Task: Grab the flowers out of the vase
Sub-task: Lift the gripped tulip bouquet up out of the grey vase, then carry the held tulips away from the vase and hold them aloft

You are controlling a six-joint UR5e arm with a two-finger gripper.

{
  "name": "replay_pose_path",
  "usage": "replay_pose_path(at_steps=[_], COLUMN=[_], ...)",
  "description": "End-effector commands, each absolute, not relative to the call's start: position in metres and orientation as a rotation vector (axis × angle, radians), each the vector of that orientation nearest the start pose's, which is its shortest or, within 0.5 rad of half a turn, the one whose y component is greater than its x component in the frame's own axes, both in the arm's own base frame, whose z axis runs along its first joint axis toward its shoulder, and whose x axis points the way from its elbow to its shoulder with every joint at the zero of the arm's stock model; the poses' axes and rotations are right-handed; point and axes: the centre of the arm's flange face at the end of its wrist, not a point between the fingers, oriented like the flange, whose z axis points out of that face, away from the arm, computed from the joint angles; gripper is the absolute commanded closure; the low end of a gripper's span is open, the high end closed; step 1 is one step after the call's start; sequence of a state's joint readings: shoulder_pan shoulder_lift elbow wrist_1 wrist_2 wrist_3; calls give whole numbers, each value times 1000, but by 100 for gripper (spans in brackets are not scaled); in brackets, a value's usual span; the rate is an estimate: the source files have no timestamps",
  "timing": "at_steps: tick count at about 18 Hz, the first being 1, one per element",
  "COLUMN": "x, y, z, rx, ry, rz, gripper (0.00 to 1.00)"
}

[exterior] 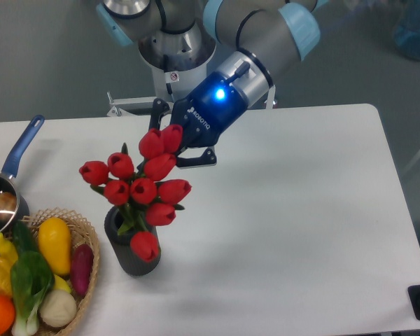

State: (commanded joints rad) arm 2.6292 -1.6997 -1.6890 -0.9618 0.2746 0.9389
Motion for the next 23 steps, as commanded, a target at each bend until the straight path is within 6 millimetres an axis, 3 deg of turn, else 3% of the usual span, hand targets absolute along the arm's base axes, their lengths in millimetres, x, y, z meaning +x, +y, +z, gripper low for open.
replay_pose_path(at_steps=[7, 11, 16, 19, 23], x=[-367, -389, -410, -419, -428], y=[457, 440, 421, 415, 411], z=[509, 521, 519, 514, 491], rx=[-1825, -1821, -1826, -1875, -2032], ry=[137, 105, 72, 51, 103], rz=[-453, -404, -357, -312, -164], gripper=[98, 98, 98, 98, 98])
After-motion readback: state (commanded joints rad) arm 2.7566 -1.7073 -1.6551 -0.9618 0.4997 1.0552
